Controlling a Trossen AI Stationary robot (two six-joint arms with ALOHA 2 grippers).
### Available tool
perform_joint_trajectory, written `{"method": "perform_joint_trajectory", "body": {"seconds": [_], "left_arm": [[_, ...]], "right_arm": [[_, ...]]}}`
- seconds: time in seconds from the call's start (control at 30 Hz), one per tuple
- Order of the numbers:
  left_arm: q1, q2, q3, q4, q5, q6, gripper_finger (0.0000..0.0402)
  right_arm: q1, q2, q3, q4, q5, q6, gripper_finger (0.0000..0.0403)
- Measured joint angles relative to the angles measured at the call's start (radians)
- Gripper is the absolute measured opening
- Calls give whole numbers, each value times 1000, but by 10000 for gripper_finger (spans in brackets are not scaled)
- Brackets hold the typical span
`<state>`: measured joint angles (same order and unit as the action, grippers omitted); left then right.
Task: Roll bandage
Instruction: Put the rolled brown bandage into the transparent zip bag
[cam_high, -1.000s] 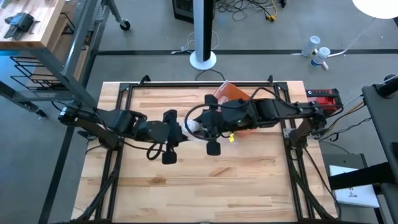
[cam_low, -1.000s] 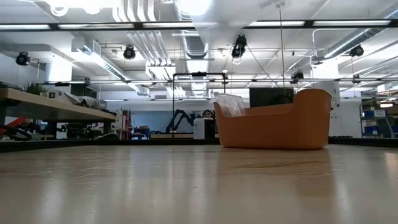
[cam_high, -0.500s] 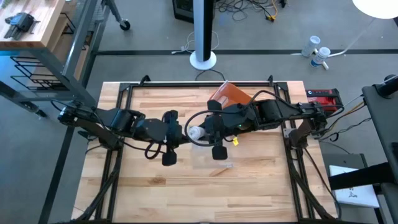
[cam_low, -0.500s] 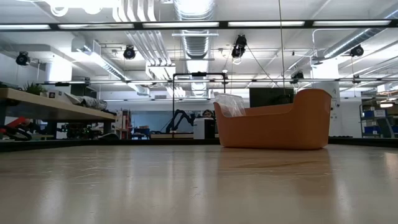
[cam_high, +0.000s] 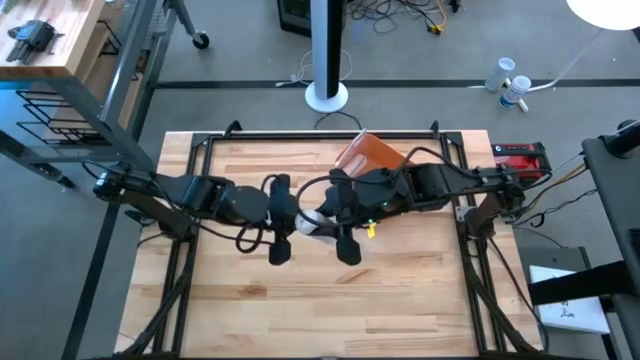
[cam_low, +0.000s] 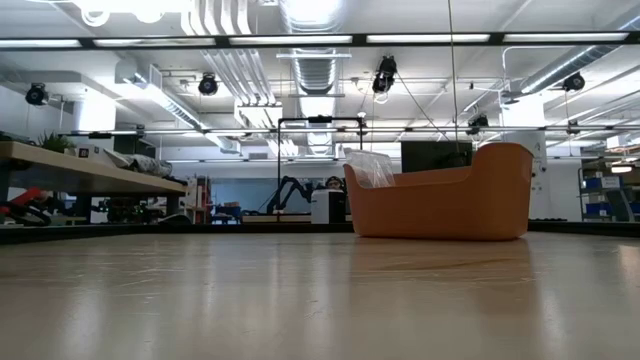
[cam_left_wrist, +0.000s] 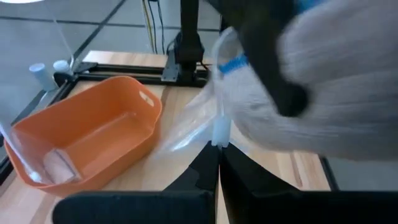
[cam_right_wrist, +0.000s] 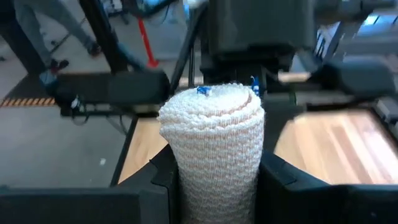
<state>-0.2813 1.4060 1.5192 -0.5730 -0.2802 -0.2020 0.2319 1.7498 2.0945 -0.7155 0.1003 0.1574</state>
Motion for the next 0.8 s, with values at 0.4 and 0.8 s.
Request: {"method": "perform_joint_trajectory", "body": {"seconds": [0.4,0.8], "left_arm": [[-3,-38,0,47,29,-22,0],[-4,-91,0,155,-14,-2,0]], "right_arm": [[33,-49,3,53,155,-36,115],[84,-74,5,90,231,1,141]]}}
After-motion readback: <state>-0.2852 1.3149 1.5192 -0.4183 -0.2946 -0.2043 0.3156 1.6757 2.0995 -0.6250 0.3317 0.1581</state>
